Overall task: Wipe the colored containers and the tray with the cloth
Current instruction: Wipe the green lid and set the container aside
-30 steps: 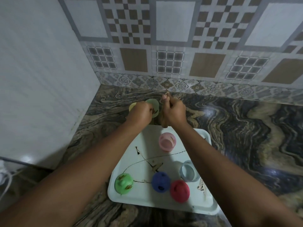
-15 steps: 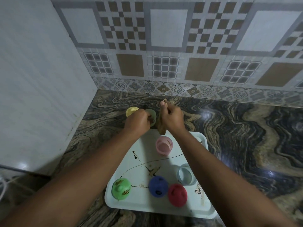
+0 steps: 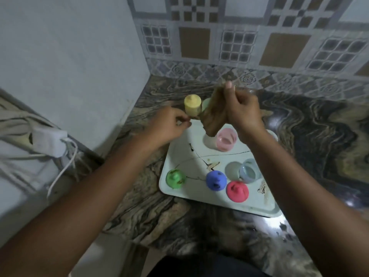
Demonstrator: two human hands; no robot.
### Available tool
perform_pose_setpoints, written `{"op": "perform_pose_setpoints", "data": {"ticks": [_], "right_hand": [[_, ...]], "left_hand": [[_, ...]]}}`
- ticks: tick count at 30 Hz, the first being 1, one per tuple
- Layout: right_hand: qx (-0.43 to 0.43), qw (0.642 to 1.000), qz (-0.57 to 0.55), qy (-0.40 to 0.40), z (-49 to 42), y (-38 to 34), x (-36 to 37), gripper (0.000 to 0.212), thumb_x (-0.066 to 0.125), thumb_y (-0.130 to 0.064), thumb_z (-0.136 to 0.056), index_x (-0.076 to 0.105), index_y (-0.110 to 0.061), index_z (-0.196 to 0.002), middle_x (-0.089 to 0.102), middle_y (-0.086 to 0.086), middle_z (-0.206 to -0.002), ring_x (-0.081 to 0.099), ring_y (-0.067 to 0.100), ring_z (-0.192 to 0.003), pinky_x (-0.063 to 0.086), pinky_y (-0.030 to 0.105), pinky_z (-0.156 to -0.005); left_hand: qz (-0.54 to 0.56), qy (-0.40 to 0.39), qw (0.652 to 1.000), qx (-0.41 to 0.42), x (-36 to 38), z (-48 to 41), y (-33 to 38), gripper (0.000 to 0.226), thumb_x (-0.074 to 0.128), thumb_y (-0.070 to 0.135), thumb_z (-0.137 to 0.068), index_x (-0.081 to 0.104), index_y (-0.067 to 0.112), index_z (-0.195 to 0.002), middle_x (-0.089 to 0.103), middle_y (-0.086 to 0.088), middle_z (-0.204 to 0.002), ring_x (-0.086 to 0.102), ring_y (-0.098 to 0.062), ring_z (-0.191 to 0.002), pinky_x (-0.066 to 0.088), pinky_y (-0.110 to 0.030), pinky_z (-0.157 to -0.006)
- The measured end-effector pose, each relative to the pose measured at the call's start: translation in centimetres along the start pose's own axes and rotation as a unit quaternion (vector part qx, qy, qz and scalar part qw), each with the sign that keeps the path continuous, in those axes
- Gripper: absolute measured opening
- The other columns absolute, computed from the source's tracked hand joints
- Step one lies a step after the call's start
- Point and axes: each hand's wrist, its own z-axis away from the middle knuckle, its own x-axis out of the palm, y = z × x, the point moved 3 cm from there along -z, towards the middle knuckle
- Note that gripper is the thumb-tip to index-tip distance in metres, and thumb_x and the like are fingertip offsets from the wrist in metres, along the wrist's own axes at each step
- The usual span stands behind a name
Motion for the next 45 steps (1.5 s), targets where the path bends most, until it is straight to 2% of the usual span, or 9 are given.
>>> {"op": "perform_pose_setpoints", "data": {"ticks": [4,8,14,23,29,33,37,42,45], "right_hand": [[0.041,0.999,0.004,-0.027,4.3,3.0,1.6,0.062,0.054,-0.051,-0.099,0.064,0.009,-0.087,0.064,0.023,-0.072,0.056,0.018,-0.068,0.049,0.042,-0.061],[0.089,0.990,0.004,-0.106,8.6,5.3,2.8,0.067,0.054,-0.061,-0.094,0.066,0.002,-0.079,0.071,0.025,-0.072,0.071,0.039,-0.067,0.060,0.052,-0.068],[0.037,0.983,0.115,-0.135,12.2,8.2,3.8,0.035,0.070,-0.031,-0.090,0.071,-0.009,-0.117,0.074,0.005,-0.092,0.061,0.006,-0.089,0.050,0.032,-0.082],[0.026,0.953,0.254,-0.164,14.8,10.2,4.5,0.042,0.058,-0.024,-0.100,0.057,-0.018,-0.142,0.065,0.005,-0.134,0.059,0.020,-0.127,0.047,0.032,-0.105],[0.033,0.960,0.230,-0.159,15.1,10.2,4.0,0.039,0.058,-0.022,-0.100,0.060,-0.017,-0.139,0.063,0.001,-0.138,0.058,0.014,-0.128,0.045,0.029,-0.107],[0.014,0.977,0.171,-0.124,15.6,8.0,2.6,0.039,0.057,-0.014,-0.099,0.060,-0.017,-0.139,0.069,-0.006,-0.127,0.069,0.004,-0.103,0.057,0.031,-0.090],[0.001,0.989,0.103,-0.102,15.9,5.5,1.1,0.040,0.056,-0.011,-0.100,0.060,-0.019,-0.139,0.060,-0.036,-0.113,0.062,-0.014,-0.098,0.052,0.016,-0.085],[0.025,0.997,0.002,-0.076,15.6,3.6,-0.8,0.035,0.055,-0.010,-0.101,0.064,-0.017,-0.134,0.074,-0.011,-0.111,0.066,-0.005,-0.100,0.051,0.014,-0.081],[0.016,0.997,-0.018,-0.069,15.2,2.6,-1.7,0.026,0.056,-0.008,-0.101,0.068,-0.001,-0.123,0.074,-0.002,-0.104,0.066,0.000,-0.093,0.049,0.015,-0.077]], "left_hand": [[-0.022,-0.039,0.999,-0.023,1.1,5.1,-1.6,0.018,0.072,0.032,-0.087,0.078,0.020,-0.100,0.076,0.006,-0.098,0.068,-0.009,-0.083,0.056,-0.029,-0.081],[-0.050,-0.069,0.994,-0.062,3.1,9.3,-2.9,0.022,0.070,0.033,-0.088,0.076,0.021,-0.105,0.075,0.004,-0.102,0.068,-0.013,-0.087,0.056,-0.033,-0.082],[-0.150,-0.068,0.985,-0.057,5.5,12.9,-3.3,0.030,0.063,0.036,-0.091,0.070,0.023,-0.118,0.071,-0.001,-0.113,0.067,-0.024,-0.097,0.056,-0.035,-0.076],[-0.162,-0.010,0.985,-0.063,6.9,14.2,-4.2,0.026,0.064,0.031,-0.090,0.069,0.021,-0.113,0.068,-0.003,-0.108,0.065,-0.025,-0.096,0.057,-0.040,-0.075],[-0.122,0.027,0.990,-0.059,7.0,14.3,-4.5,0.016,0.067,0.023,-0.087,0.071,0.021,-0.102,0.067,-0.003,-0.104,0.063,-0.024,-0.095,0.056,-0.039,-0.075],[0.046,0.082,0.992,-0.085,5.7,13.9,-2.1,0.007,0.072,0.025,-0.086,0.070,0.026,-0.092,0.069,0.002,-0.098,0.066,-0.015,-0.085,0.057,-0.035,-0.073],[0.295,0.063,0.938,-0.170,4.2,13.8,1.3,0.007,0.075,0.019,-0.086,0.075,0.022,-0.093,0.070,0.002,-0.106,0.070,-0.001,-0.083,0.062,-0.038,-0.056],[0.486,0.052,0.851,-0.194,3.4,13.6,3.9,0.024,0.071,0.000,-0.086,0.073,0.014,-0.106,0.072,-0.005,-0.110,0.075,-0.017,-0.091,0.061,-0.031,-0.067],[0.608,0.009,0.758,-0.236,4.2,13.2,4.3,0.035,0.066,-0.001,-0.088,0.064,0.007,-0.122,0.071,-0.012,-0.116,0.073,-0.021,-0.099,0.061,-0.031,-0.073]]}}
